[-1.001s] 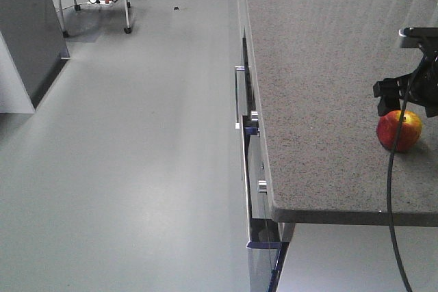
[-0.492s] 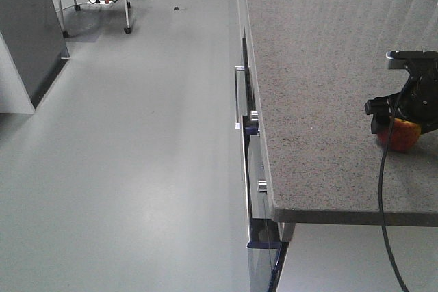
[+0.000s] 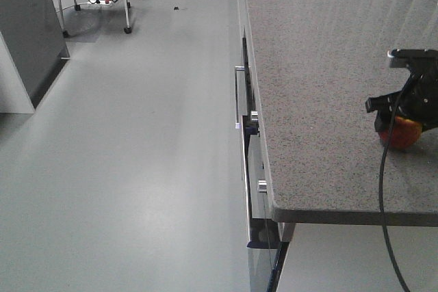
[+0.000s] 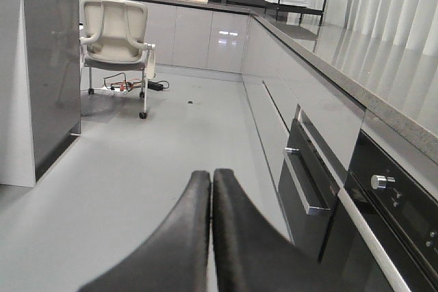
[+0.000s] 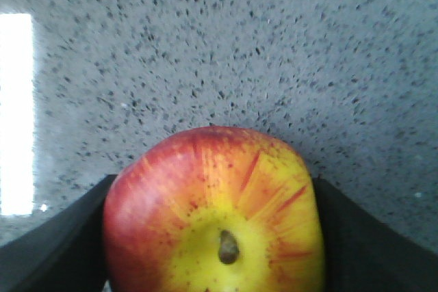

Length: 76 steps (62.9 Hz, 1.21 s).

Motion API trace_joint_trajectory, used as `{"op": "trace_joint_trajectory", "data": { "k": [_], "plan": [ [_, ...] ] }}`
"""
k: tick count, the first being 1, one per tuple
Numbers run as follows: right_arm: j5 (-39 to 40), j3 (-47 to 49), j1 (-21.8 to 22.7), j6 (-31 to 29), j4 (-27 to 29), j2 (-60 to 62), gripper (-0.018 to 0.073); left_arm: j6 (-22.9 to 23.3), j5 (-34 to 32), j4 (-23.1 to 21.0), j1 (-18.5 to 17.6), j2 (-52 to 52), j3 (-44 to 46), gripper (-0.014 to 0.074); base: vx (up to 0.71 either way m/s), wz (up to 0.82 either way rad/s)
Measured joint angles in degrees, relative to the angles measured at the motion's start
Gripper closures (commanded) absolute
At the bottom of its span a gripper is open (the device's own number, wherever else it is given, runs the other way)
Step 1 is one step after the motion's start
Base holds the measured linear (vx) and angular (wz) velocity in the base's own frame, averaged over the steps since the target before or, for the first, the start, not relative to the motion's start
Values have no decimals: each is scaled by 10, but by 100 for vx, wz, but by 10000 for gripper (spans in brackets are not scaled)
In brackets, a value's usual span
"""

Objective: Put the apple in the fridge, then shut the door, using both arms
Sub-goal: 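Lift the apple off the countertop with the right gripper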

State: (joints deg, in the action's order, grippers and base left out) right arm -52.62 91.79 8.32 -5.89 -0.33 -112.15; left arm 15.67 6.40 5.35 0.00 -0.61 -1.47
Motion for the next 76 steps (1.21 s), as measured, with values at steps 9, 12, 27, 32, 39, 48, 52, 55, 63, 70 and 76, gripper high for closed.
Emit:
{"op": "trace_joint_trajectory", "data": {
  "k": [9,12,27,32,39,48,52,55,63,70,76],
  "plan": [
    [-4,23,0,-21,31,52,477,0,0,0,0,0,0,603,0,0],
    [-6,28,0,-38,55,81,492,0,0,0,0,0,0,603,0,0],
    [-77,31,0,-196,244,243,516,0,0,0,0,0,0,603,0,0],
    [-113,31,0,-242,306,288,516,0,0,0,0,0,0,603,0,0],
    [-143,33,0,-280,374,341,516,0,0,0,0,0,0,603,0,0],
    [-176,34,0,-293,415,385,516,0,0,0,0,0,0,603,0,0],
    [-189,34,0,-293,417,395,516,0,0,0,0,0,0,603,0,0],
    [-197,34,0,-293,417,400,516,0,0,0,0,0,0,603,0,0],
    [-202,34,0,-293,417,405,516,0,0,0,0,0,0,603,0,0],
    [-202,34,0,-293,417,405,516,0,0,0,0,0,0,603,0,0],
    [-202,34,0,-293,417,405,516,0,0,0,0,0,0,603,0,0]
  ]
}}
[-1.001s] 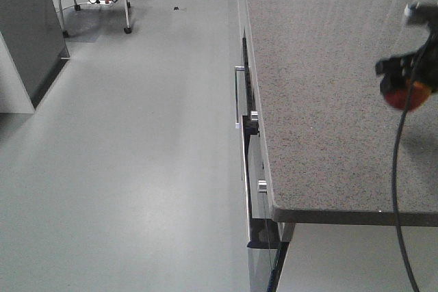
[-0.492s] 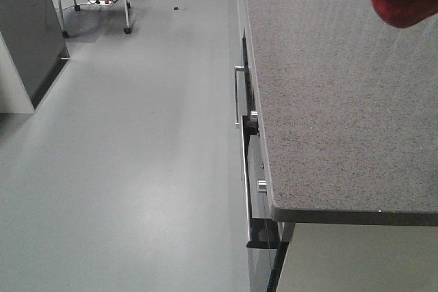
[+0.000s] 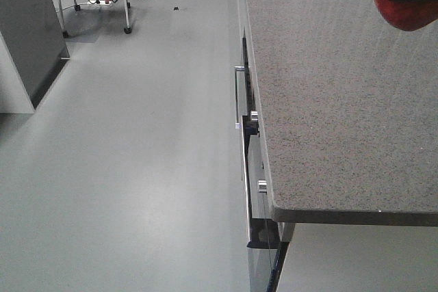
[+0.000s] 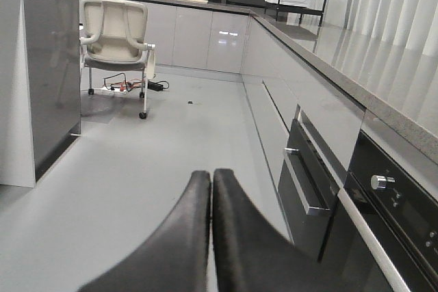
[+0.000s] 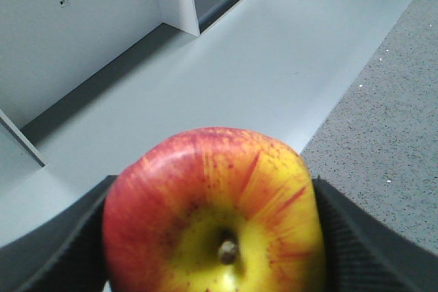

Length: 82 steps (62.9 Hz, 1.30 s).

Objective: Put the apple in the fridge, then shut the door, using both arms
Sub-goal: 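Lift the apple off the countertop with the right gripper, then drive toward the open fridge holding the apple in the right gripper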

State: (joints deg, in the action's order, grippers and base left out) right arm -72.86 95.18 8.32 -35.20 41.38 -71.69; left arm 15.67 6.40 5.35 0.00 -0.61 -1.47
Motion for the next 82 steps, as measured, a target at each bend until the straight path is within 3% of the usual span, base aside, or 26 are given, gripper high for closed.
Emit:
{"op": "trace_joint_trajectory", "data": {
  "k": [54,82],
  "plan": [
    [0,0,0,0,0,0,516,0,0,0,0,0,0,603,0,3],
    [0,0,0,0,-1,0,515,0,0,0,0,0,0,603,-1,36]
  ]
}}
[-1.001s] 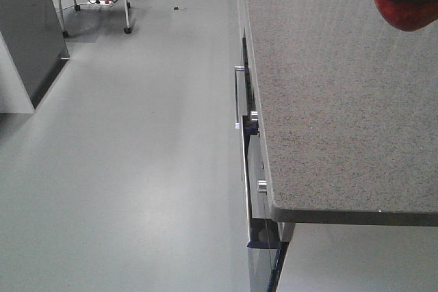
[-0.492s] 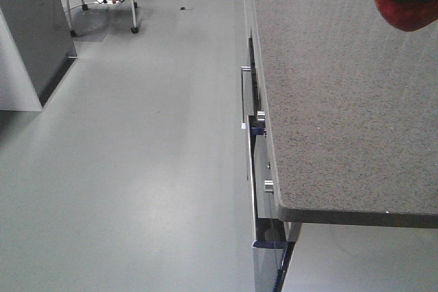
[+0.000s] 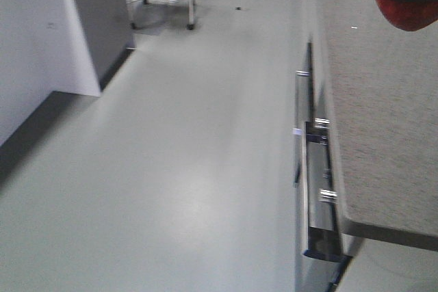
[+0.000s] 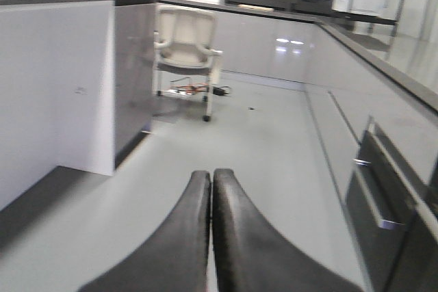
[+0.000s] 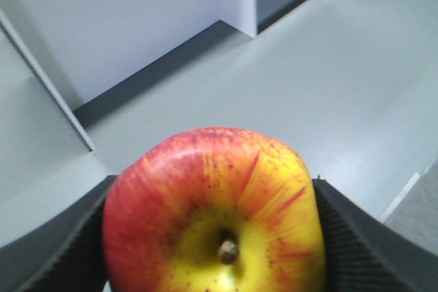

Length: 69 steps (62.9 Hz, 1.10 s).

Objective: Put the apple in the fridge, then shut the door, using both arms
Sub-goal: 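Drive toward the open fridge holding the apple in the right gripper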

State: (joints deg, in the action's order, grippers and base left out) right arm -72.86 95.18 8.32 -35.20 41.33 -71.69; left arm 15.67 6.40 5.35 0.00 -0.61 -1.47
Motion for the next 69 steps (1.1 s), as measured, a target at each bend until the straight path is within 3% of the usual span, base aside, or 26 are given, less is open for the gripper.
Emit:
{"op": "trace_joint_trajectory", "data": {
  "k": [69],
  "plan": [
    [0,0,0,0,0,0,515,0,0,0,0,0,0,603,0,62]
  ]
}}
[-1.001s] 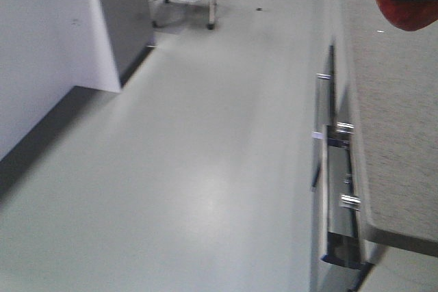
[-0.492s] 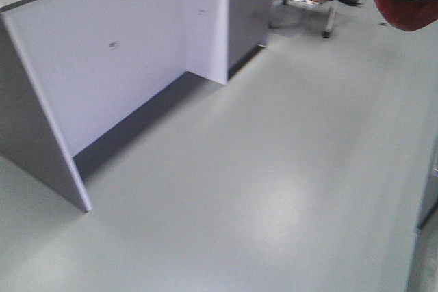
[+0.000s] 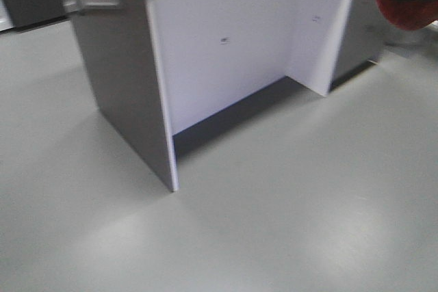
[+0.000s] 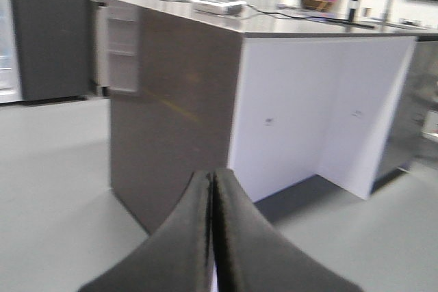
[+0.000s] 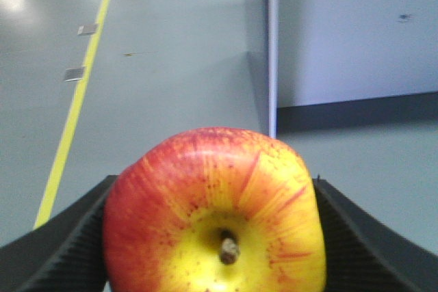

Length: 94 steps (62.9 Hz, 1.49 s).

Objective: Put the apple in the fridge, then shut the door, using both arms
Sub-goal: 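Drive toward the open fridge holding the apple in the right gripper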

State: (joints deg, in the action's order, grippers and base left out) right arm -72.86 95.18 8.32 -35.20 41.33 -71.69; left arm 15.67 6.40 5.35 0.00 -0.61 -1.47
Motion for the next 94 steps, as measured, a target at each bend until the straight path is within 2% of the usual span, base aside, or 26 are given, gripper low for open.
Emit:
{"op": "trace_joint_trajectory", "data": {
  "k": [35,94],
  "plan": [
    [0,0,0,0,0,0,515,0,0,0,0,0,0,603,5,60],
    [0,0,0,0,0,0,515,0,0,0,0,0,0,603,10,36]
  ]
}}
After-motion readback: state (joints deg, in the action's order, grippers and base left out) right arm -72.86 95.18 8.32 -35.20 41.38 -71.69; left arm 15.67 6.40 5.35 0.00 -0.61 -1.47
